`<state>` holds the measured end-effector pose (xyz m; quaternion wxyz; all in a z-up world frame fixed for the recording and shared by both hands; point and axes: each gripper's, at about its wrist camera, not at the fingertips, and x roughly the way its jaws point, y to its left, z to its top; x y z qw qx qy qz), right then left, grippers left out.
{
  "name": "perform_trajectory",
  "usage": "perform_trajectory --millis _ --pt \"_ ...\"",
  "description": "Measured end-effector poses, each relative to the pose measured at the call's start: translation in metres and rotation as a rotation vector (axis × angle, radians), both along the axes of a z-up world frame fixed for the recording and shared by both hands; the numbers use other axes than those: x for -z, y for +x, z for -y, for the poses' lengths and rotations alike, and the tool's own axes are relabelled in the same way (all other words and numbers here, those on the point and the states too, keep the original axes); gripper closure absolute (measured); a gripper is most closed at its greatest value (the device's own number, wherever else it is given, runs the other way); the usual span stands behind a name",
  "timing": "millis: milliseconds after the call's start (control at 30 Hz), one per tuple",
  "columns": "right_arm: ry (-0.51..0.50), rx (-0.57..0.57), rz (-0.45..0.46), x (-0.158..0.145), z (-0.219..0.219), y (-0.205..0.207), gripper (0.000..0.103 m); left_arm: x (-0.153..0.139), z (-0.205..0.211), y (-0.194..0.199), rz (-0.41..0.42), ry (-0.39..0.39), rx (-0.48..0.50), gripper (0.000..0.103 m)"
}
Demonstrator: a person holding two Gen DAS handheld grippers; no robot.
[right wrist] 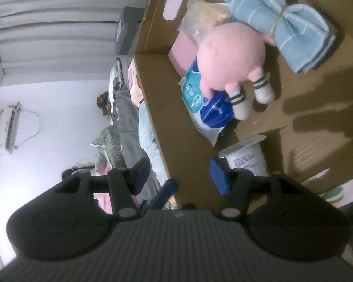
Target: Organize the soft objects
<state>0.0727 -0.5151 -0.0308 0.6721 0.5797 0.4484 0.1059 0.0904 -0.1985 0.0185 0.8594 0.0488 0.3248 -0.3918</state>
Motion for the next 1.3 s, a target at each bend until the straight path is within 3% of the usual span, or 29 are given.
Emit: perform_trajectory --millis 67,167,333,433,700,933,1100,1133,1167,1200,1300 --pt "-0.032 -0.028 0.007 -0.001 0.002 0.003 0.045 -0.002 -0.012 0.002 0.01 0.01 -0.033 0.043" --pt "-0.155 -0.104 -0.012 -0.005 0.0 0.016 0.035 -0.004 -0.034 0.006 0.004 0.006 -0.084 0.043" --pt "-0.368 -0.298 -0.108 0.004 -0.013 0.048 0.023 -0.006 -0.067 0.011 -0.003 -0.007 -0.176 0.043" --pt "-0.439 -0.384 -0.169 0.015 -0.019 0.064 0.023 -0.003 -0.082 0.015 -0.024 -0.021 -0.218 0.042" --pt "-0.474 -0.454 -0.238 0.045 -0.034 0.088 0.025 0.003 -0.097 0.022 -0.066 -0.053 -0.259 0.042" --pt "-0.545 -0.432 -0.149 0.035 -0.044 0.08 0.025 0.006 -0.102 0.025 -0.07 -0.062 -0.268 0.042" --pt "-0.672 -0.417 0.038 0.006 -0.064 0.072 0.025 0.006 -0.102 0.025 -0.079 -0.059 -0.276 0.042" --pt "-0.697 -0.417 0.074 0.001 -0.068 0.071 0.044 0.007 -0.102 0.025 -0.079 -0.058 -0.277 0.042" --pt "-0.705 -0.419 0.107 -0.002 -0.071 0.071 0.055 0.007 -0.102 0.025 -0.08 -0.057 -0.279 0.042" --pt "-0.731 -0.424 0.129 -0.008 -0.074 0.071 0.059 0.006 -0.103 0.024 -0.08 -0.057 -0.28 0.042" --pt "-0.771 -0.446 0.154 -0.015 -0.082 0.073 0.057 0.006 -0.104 0.023 -0.076 -0.058 -0.282 0.042"
